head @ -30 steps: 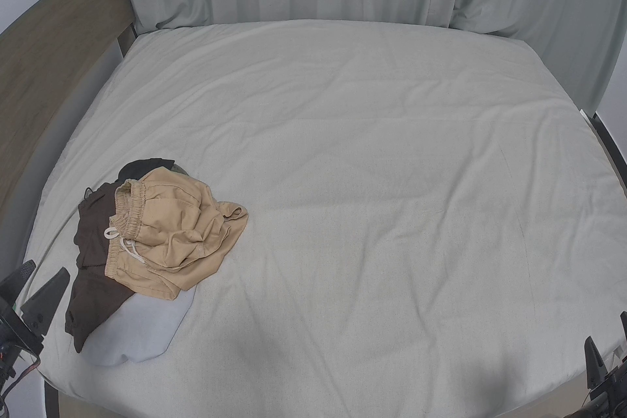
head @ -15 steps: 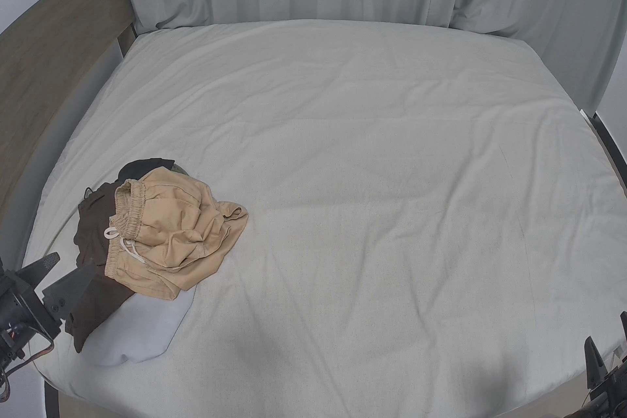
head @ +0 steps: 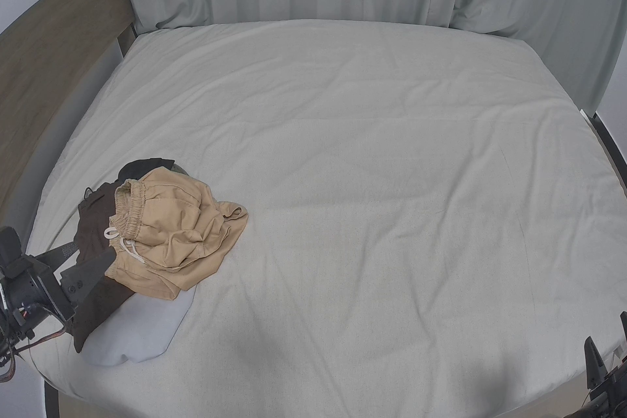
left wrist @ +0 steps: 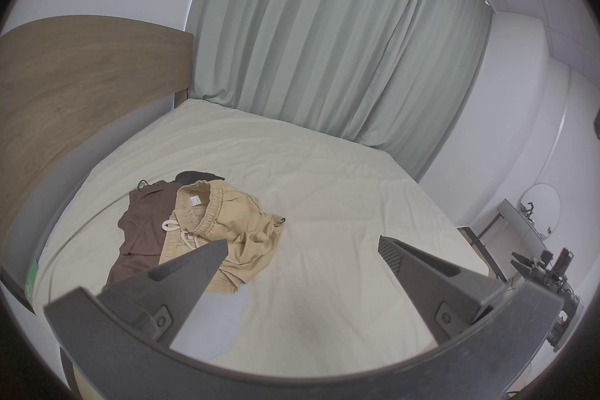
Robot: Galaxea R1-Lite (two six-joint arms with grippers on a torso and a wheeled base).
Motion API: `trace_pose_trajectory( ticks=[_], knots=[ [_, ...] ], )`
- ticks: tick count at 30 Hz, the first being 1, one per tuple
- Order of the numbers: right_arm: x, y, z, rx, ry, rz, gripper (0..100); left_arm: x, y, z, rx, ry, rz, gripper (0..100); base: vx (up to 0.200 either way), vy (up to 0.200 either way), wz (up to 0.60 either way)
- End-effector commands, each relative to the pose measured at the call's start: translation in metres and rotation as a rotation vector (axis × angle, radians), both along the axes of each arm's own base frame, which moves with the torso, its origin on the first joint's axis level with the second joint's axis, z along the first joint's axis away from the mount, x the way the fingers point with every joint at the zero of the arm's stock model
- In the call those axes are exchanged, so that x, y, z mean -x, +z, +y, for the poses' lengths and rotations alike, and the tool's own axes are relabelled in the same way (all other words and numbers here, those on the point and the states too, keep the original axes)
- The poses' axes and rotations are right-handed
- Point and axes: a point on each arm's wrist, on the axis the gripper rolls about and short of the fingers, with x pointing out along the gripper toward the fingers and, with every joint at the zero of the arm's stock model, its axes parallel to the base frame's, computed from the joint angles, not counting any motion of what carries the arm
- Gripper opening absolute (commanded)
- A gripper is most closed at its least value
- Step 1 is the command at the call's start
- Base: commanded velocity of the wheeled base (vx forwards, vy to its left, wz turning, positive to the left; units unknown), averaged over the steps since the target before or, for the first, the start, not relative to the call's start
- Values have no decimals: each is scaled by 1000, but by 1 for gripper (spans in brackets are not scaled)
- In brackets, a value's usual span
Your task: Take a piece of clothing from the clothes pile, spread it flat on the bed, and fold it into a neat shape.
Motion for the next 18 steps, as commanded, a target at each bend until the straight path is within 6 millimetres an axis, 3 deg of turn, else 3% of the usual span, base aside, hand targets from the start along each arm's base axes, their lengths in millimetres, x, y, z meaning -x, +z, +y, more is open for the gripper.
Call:
trace_pose_trajectory(
  ticks=[1, 7, 18],
  knots=[
    [0, -5, 0, 0, 1, 1, 100, -16, -3, 3, -1, 28, 41, 100, 0, 0, 0],
    [0, -5, 0, 0, 1, 1, 100, -33, -8, 10, 11, 18, 59, 100, 0, 0, 0],
    [0, -5, 0, 0, 1, 1, 100, -47, -12, 15, 29, -1, 92, 100, 0, 0, 0]
  ],
)
